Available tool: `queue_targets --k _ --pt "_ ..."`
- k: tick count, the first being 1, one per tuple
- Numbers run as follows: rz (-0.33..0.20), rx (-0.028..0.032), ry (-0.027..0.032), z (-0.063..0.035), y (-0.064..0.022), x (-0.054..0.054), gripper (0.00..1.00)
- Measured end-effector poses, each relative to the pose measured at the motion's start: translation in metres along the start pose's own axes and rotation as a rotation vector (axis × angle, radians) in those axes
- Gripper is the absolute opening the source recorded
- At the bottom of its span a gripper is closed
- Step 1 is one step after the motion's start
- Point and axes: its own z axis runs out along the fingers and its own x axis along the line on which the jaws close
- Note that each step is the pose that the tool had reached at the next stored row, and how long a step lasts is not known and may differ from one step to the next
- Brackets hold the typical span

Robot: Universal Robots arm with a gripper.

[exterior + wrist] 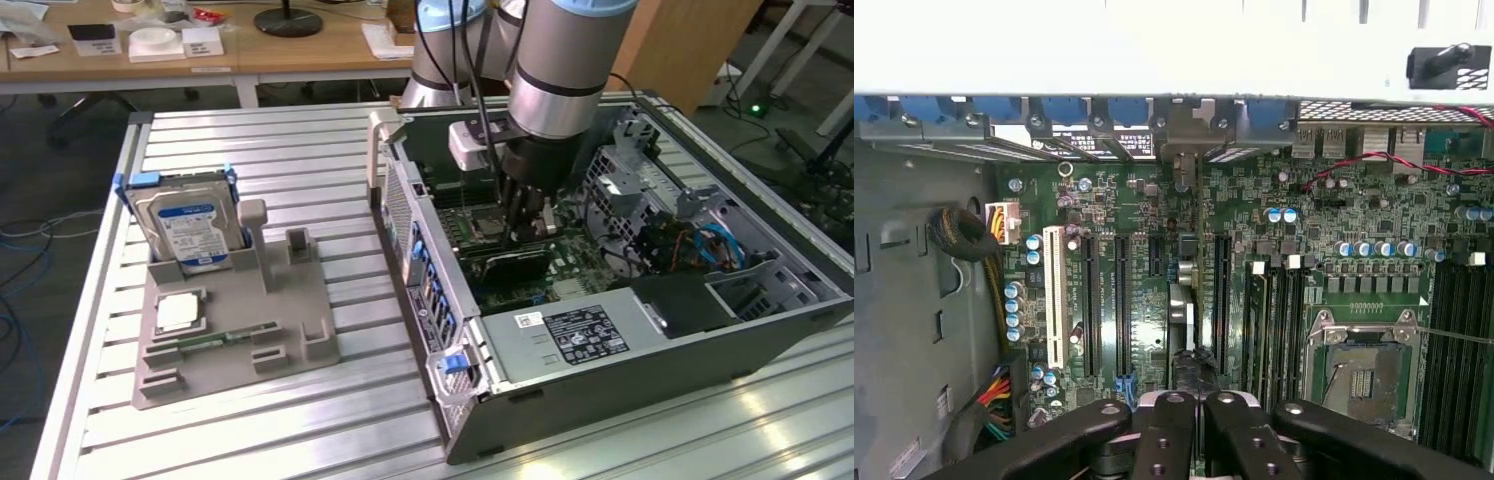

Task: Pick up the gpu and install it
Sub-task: 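Insert the gpu into the slot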

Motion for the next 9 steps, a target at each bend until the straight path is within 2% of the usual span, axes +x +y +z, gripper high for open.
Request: queue_targets --k 9 --pt "-0.006 -0.0002 -0.0004 0.0 0.0 0.0 0.11"
